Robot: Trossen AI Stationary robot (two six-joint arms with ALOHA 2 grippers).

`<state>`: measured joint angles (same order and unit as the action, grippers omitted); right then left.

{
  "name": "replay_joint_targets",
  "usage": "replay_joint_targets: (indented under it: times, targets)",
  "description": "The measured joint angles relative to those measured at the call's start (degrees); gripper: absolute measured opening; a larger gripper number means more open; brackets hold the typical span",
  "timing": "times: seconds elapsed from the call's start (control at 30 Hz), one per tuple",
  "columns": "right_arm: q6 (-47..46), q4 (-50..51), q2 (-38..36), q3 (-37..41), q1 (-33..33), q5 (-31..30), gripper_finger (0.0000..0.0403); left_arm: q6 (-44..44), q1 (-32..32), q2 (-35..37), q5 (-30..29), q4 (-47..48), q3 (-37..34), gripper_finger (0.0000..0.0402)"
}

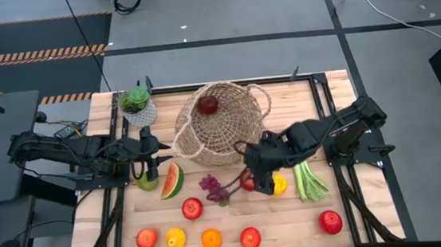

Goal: Build produce basket
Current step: Put the pomegranate into the basket

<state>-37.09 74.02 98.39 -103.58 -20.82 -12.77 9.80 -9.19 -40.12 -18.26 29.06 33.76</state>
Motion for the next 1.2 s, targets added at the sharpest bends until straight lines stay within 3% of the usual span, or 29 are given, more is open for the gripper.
replay_joint_targets:
  times: [0.27,0.8,1.03,1.2]
  targets:
    - [-1.5,-4.3,0.1,10.2,-2.6,-3.4,0.0354,0.0,0.0,0.0,0.0,-2.4,0.0,0.0164]
    - [1.7,-30.8,0.0,31.7,-2.0,-7.1,0.0354,4.2,-1.6,0.0,0.0,-5.1,0.0,0.0164]
    - [4.4,-33.8,0.0,33.3,-1.4,-7.1,0.0343,6.1,-4.7,0.0,0.0,-5.1,0.0,0.0165]
    - [5.4,-33.8,0.0,33.3,-1.4,-6.6,0.0308,6.4,-5.2,0.0,-0.2,-5.2,0.0,0.0165]
